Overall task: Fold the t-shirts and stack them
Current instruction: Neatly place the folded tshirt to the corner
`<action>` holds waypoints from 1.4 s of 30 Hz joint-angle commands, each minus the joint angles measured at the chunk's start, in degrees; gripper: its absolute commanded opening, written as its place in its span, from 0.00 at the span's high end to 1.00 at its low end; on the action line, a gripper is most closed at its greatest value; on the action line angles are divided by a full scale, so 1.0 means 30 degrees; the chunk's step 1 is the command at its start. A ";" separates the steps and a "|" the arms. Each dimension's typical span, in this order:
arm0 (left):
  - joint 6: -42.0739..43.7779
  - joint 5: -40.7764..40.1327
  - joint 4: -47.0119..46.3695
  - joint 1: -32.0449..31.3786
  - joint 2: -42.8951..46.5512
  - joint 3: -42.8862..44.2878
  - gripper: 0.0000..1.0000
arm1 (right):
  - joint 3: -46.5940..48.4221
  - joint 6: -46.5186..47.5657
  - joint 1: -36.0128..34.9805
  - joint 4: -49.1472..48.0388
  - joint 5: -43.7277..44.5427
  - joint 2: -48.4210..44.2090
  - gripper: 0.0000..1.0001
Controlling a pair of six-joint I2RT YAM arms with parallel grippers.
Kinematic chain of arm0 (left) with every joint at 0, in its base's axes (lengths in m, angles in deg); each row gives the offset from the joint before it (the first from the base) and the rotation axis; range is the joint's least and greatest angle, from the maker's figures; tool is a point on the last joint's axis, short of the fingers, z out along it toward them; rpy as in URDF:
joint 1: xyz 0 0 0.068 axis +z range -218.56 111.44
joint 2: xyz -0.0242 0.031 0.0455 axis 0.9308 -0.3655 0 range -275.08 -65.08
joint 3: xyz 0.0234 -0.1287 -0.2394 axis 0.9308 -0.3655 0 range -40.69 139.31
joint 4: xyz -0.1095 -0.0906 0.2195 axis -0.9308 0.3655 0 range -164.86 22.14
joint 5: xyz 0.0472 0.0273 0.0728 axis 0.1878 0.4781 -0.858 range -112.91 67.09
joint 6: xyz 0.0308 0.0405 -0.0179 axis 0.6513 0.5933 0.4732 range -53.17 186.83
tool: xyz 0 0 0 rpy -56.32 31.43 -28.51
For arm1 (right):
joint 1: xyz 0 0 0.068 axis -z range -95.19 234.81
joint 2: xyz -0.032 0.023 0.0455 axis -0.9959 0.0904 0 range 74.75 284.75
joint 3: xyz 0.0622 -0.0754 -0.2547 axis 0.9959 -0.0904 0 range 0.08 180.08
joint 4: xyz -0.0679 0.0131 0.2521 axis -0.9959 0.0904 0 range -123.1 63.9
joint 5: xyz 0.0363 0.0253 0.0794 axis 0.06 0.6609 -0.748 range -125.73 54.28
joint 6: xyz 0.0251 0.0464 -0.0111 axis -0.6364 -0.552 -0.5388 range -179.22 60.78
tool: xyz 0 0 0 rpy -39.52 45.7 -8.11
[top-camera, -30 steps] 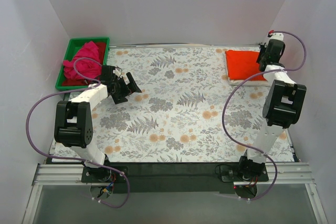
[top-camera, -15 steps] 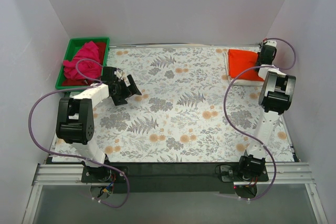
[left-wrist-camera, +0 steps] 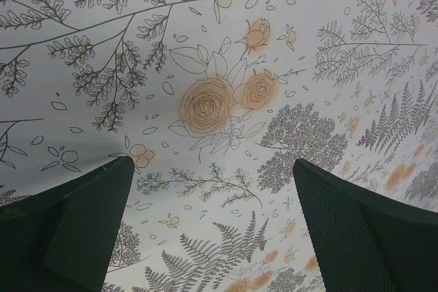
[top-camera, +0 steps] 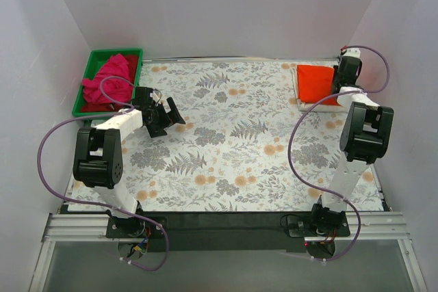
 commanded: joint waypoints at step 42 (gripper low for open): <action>-0.1014 -1.0398 0.8293 -0.0102 1.7765 0.2811 0.03 | -0.6478 -0.6655 -0.5663 1.0337 -0.2810 -2.3246 0.05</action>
